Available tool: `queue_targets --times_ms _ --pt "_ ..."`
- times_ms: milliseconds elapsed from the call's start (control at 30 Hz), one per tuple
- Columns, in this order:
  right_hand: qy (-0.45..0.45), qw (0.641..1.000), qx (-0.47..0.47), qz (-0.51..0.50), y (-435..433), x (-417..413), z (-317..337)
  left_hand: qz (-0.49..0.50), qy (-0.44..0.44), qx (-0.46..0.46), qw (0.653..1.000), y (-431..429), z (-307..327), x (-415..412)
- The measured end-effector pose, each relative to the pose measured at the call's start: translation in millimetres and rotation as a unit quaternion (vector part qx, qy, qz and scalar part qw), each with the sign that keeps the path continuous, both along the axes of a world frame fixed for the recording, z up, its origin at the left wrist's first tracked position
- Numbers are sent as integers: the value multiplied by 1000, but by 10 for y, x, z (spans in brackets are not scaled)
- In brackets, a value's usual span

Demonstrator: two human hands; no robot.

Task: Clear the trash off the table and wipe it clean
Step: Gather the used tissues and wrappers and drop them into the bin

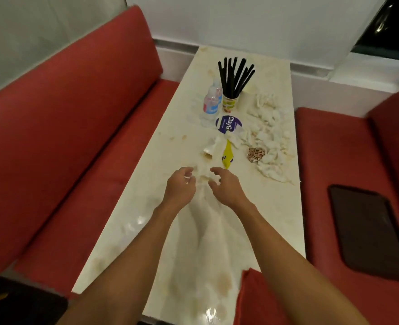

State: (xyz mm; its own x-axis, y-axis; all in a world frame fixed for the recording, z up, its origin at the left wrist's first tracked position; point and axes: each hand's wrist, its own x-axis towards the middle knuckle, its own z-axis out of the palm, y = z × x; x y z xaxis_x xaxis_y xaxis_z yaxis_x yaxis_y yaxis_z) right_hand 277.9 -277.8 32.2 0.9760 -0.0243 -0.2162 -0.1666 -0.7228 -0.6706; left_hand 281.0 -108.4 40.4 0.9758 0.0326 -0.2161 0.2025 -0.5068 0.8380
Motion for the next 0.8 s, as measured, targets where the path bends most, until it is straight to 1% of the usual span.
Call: queue_targets --times_ms 100,233,333,400,500,600,700,800 --pt "11 999 -38 -22 183 282 -181 -12 26 2 1000 129 -98 309" --pt "17 997 -58 -46 390 514 -314 -8 47 -15 999 228 -157 559" --pt "33 997 -28 -64 457 603 -365 -3 62 -29 998 251 -228 665" --pt "24 996 -2 -82 467 629 -379 3 72 -40 997 242 -247 725" --pt "-2 987 63 -149 468 638 -325 16 103 -54 993 195 -251 803" --pt "-5 967 159 -200 462 610 -168 37 146 -116 982 79 -232 846" --pt "6 949 239 -205 443 584 -46 88 178 -210 957 -94 -144 865" --pt "41 919 334 -205 408 579 7 128 176 -241 946 -214 -98 878"
